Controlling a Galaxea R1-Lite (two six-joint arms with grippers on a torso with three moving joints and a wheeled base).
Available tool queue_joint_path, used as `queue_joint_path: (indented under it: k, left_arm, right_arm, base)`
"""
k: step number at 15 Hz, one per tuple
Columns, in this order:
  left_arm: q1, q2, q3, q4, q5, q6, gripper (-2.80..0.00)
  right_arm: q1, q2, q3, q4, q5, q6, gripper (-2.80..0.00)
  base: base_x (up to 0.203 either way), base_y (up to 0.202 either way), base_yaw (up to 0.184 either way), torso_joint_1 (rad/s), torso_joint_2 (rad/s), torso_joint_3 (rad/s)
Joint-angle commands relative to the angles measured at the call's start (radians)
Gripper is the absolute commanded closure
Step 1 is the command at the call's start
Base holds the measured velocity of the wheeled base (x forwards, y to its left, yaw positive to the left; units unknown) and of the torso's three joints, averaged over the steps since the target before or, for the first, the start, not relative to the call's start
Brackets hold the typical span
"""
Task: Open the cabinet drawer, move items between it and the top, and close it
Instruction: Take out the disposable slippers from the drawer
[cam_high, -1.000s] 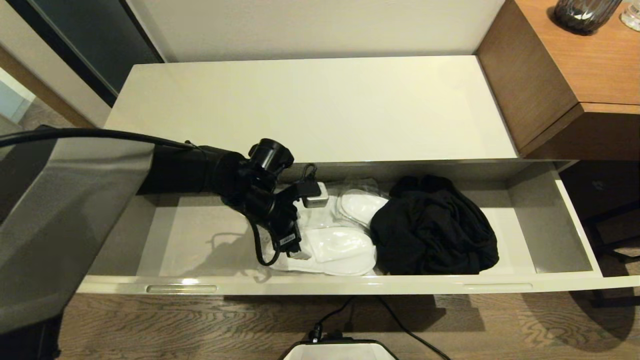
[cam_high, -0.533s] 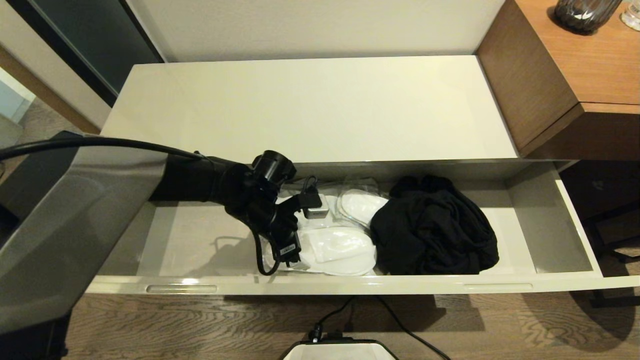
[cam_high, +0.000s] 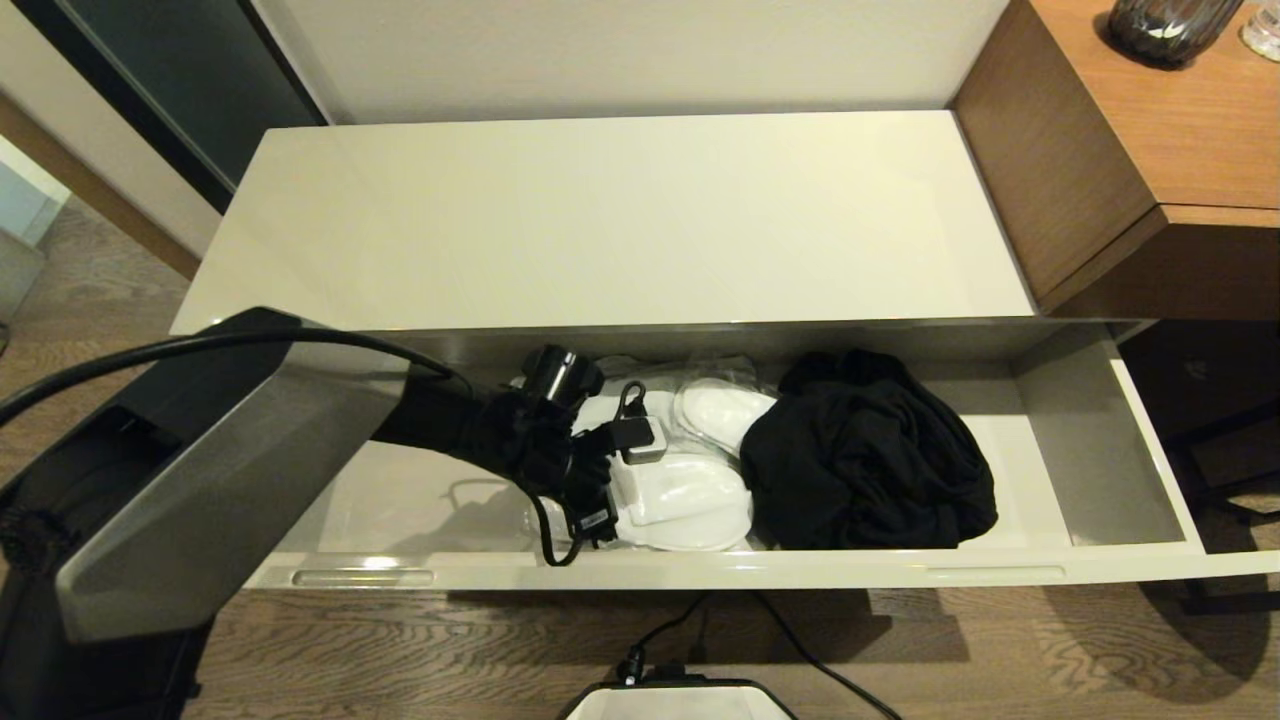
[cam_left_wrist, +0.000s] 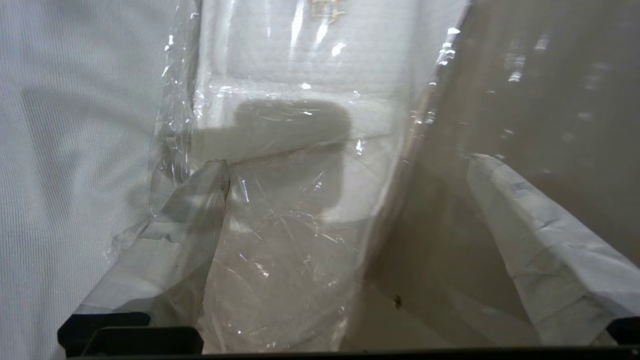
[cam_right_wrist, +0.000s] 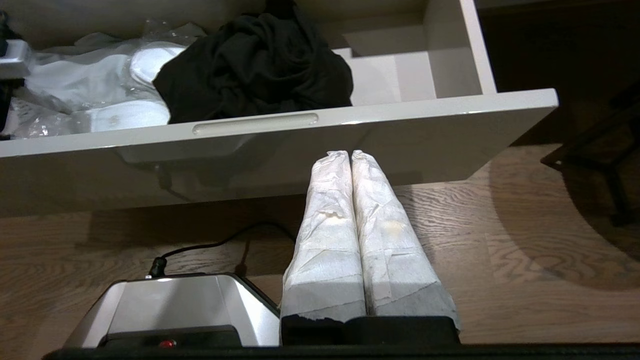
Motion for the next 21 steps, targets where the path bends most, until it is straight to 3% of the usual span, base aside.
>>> queue_joint_path:
  k: [1, 13, 14, 21]
  left_arm:
    - [-0.012, 0.075, 0.037, -0.159, 0.025, 0.005, -2.8]
    - [-0.05, 0.153, 0.028, -0.206, 0.064, -0.007, -2.8]
    - [-0.049, 0.154, 0.022, -0.208, 0.068, -0.008, 0.0]
    - [-0.038, 0.137, -0.092, -0.299, 0.091, -0.062, 0.0]
  right_arm:
    - [0.001, 0.002, 0.0, -0.001, 0.0, 0.001, 0.0]
    - [0.001, 0.002, 0.0, -0.001, 0.0, -0.001, 0.0]
    - [0.001, 0.002, 0.0, -0.002, 0.0, 0.001, 0.0]
    - [0.001, 0.002, 0.0, -0.001, 0.0, 0.0, 0.0]
  base:
    - [0.0, 0.0, 0.0, 0.0, 0.0, 0.0]
    - [0.0, 0.0, 0.0, 0.0, 0.0, 0.0]
    - [0.0, 0.0, 0.0, 0.0, 0.0, 0.0]
    - [0.0, 0.0, 0.0, 0.0, 0.0, 0.0]
